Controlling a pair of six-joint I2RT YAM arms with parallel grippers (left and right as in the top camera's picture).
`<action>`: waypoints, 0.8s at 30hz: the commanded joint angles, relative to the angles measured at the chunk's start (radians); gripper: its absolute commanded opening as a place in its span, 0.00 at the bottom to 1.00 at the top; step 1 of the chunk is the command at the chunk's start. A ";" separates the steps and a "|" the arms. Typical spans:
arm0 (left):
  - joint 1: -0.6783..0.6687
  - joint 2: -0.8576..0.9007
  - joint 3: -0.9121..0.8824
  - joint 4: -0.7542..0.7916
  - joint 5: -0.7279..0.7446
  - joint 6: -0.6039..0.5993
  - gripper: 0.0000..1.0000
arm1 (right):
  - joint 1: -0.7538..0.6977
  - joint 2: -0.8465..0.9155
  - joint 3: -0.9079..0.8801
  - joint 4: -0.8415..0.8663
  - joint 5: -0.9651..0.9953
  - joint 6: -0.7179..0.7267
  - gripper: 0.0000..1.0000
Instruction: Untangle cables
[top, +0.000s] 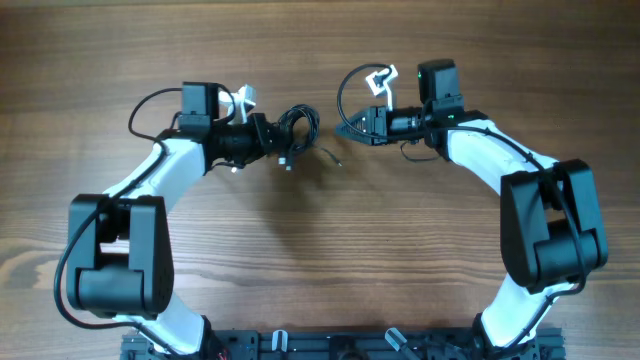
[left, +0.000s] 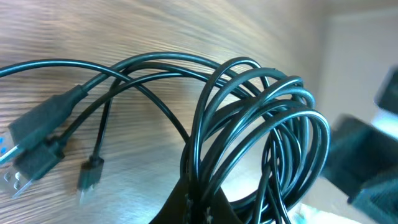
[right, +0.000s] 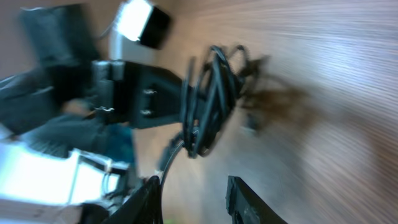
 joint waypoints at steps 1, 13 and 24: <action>0.043 -0.024 0.006 0.068 0.394 0.081 0.04 | -0.001 0.011 0.004 0.273 -0.256 0.291 0.28; 0.034 -0.024 0.006 0.353 0.634 0.082 0.04 | 0.009 0.011 0.004 0.758 -0.257 0.766 0.48; -0.035 -0.023 0.006 0.337 0.450 0.080 0.19 | 0.027 0.011 0.004 0.759 -0.246 0.780 0.04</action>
